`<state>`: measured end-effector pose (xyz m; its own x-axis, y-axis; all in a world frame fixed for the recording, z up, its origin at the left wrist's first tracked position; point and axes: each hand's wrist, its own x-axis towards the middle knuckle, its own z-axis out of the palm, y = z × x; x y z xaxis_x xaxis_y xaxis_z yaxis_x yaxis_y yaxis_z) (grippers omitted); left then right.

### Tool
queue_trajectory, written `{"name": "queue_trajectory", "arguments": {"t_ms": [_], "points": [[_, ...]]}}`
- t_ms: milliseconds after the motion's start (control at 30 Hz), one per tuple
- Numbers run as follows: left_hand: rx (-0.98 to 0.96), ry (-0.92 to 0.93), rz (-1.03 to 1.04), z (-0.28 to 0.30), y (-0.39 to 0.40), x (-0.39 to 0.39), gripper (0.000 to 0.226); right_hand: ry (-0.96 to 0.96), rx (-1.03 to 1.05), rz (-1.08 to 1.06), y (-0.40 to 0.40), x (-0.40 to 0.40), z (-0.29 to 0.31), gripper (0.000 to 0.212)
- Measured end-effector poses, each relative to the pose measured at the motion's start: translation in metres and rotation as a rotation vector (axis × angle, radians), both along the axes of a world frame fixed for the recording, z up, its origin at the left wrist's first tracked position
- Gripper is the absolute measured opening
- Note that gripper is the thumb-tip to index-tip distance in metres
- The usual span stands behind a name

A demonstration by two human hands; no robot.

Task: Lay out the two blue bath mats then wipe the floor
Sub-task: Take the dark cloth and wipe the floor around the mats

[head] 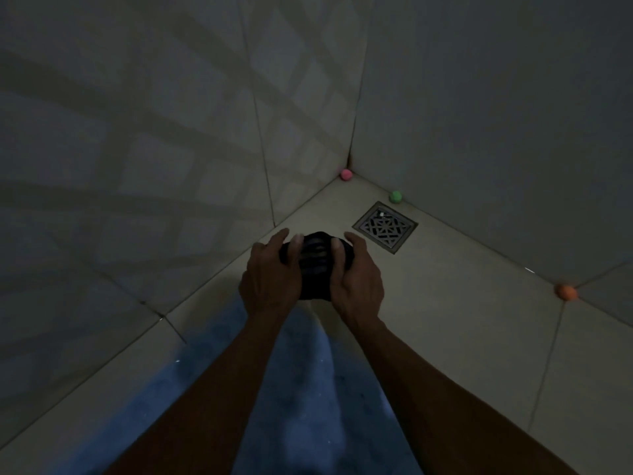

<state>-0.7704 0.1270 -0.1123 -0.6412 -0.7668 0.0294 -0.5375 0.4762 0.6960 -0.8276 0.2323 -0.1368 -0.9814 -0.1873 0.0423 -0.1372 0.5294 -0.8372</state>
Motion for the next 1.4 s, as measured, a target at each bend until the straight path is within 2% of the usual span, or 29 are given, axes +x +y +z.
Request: {"name": "queue_trajectory", "arguments": {"t_ms": [367,467,567,767,967,1200,1400], "points": [[0.073,-0.084,-0.046,-0.031,-0.045,-0.025,0.038,-0.046,0.197,0.064,-0.032,-0.031,-0.027,0.046],[0.073,-0.149,-0.091,-0.012,-0.046,-0.020,0.038,-0.100,0.231,0.088,-0.027,-0.025,0.000,0.044],[0.117,-0.195,-0.110,0.036,-0.035,-0.010,0.037,-0.141,0.264,0.086,-0.012,-0.011,0.055,0.043],[0.122,-0.246,-0.164,0.207,-0.005,-0.008,0.037,-0.156,0.330,0.029,0.018,-0.003,0.228,0.044],[0.063,-0.165,-0.207,0.443,0.004,-0.020,0.038,-0.067,0.291,-0.058,0.030,-0.012,0.452,0.041],[-0.063,0.079,-0.241,0.716,0.005,-0.033,0.034,0.127,0.182,-0.109,0.033,-0.025,0.724,0.044],[-0.184,0.242,-0.220,0.899,0.012,-0.046,0.037,0.389,0.057,-0.127,0.038,-0.049,0.904,0.044]]}}
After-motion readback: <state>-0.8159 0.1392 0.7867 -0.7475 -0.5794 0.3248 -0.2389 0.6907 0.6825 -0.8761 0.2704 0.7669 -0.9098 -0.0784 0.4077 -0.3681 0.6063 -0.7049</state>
